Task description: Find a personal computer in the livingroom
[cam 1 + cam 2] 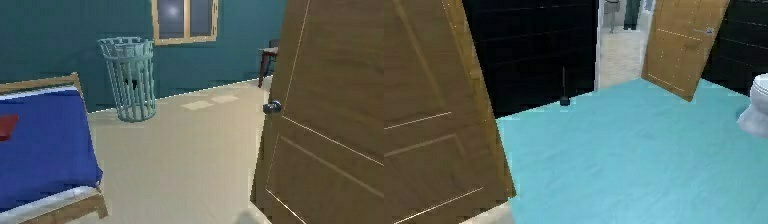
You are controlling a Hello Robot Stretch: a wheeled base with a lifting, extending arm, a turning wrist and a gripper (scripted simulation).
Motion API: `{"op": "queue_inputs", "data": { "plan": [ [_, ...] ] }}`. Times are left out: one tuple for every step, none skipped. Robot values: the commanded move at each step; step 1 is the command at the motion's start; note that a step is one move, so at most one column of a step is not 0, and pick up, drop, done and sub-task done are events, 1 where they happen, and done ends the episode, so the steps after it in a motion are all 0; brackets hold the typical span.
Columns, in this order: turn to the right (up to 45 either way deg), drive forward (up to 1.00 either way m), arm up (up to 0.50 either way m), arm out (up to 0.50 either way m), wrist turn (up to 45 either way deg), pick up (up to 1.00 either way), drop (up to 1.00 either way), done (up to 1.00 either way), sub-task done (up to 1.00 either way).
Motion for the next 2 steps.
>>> {"op": "queue_inputs", "data": {
  "plan": [
    [0.0,1.0,0.0,0.0,0.0,0.0,0.0,0.0,0.0],
    [-12.0,0.0,0.0,0.0,0.0,0.0,0.0,0.0,0.0]
  ]
}}
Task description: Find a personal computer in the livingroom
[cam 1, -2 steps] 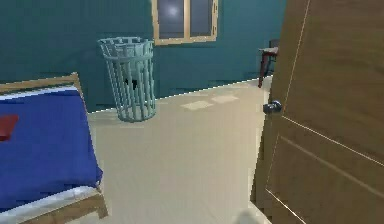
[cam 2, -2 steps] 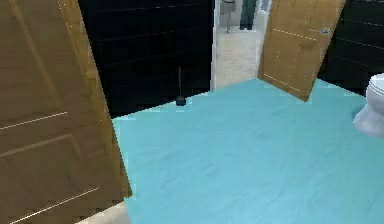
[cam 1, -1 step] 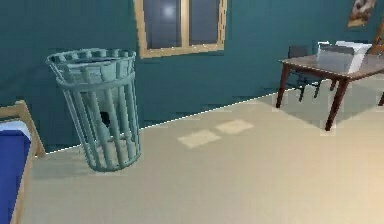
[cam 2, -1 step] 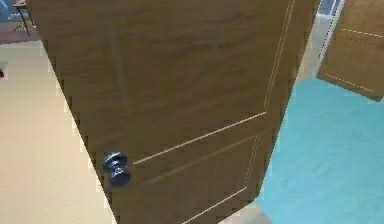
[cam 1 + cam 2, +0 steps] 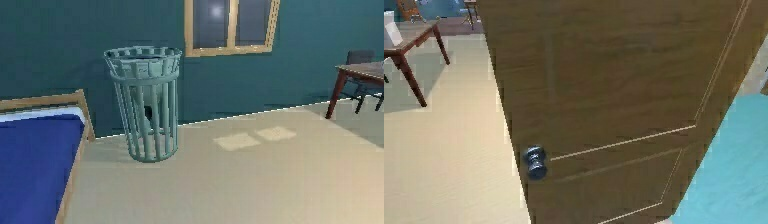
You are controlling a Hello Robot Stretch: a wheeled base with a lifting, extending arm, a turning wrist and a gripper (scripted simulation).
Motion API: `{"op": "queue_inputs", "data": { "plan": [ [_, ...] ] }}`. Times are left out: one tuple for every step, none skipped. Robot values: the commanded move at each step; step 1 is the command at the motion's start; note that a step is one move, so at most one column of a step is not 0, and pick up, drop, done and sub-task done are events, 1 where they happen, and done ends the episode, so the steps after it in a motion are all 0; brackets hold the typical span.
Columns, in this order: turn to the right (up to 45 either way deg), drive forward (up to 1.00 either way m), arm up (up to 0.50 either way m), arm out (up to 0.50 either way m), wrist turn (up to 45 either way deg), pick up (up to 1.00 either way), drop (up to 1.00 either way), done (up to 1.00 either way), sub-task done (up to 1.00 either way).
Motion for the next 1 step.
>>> {"op": "queue_inputs", "data": {
  "plan": [
    [0.0,0.2,0.0,0.0,0.0,0.0,0.0,0.0,0.0]
  ]
}}
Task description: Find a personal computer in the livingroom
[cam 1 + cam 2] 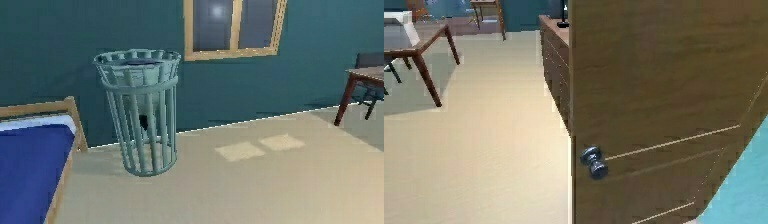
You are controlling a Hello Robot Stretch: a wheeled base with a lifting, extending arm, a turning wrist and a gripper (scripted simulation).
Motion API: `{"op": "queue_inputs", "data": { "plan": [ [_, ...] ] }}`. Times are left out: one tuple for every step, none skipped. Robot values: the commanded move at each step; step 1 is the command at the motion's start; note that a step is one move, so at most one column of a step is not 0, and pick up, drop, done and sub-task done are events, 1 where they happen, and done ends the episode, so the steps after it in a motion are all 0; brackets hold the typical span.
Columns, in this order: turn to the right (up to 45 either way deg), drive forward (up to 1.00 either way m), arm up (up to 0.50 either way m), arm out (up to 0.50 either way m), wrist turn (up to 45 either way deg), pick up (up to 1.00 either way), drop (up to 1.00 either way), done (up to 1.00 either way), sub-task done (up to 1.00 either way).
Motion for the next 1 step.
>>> {"op": "queue_inputs", "data": {
  "plan": [
    [24.0,0.0,0.0,0.0,0.0,0.0,0.0,0.0,0.0]
  ]
}}
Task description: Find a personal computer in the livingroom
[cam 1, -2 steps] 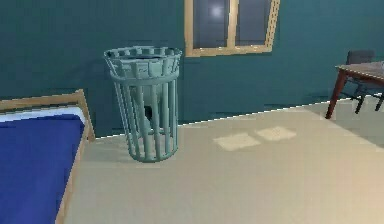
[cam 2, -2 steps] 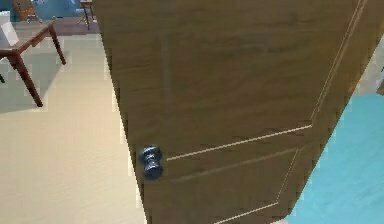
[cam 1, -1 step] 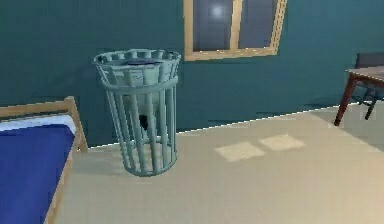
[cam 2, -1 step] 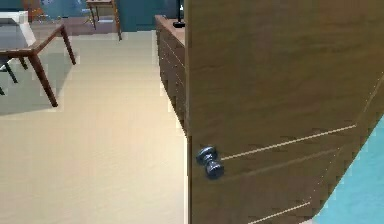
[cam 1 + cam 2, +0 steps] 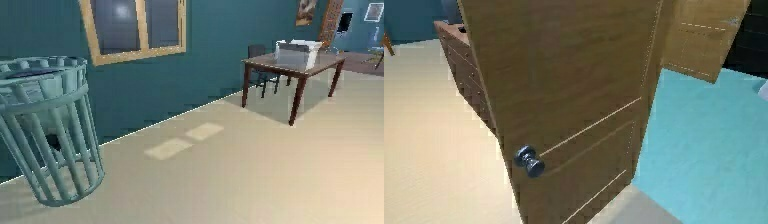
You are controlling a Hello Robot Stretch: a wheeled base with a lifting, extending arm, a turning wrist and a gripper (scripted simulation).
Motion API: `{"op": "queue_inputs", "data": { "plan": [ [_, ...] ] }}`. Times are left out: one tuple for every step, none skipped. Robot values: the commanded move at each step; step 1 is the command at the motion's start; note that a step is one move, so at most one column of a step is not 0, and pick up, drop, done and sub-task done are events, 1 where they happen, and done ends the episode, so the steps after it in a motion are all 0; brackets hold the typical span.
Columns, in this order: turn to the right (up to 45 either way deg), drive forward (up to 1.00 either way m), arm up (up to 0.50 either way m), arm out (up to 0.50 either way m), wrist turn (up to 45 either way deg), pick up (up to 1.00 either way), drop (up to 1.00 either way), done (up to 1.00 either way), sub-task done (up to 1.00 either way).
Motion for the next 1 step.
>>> {"op": "queue_inputs", "data": {
  "plan": [
    [0.0,0.35,0.0,0.0,0.0,0.0,0.0,0.0,0.0]
  ]
}}
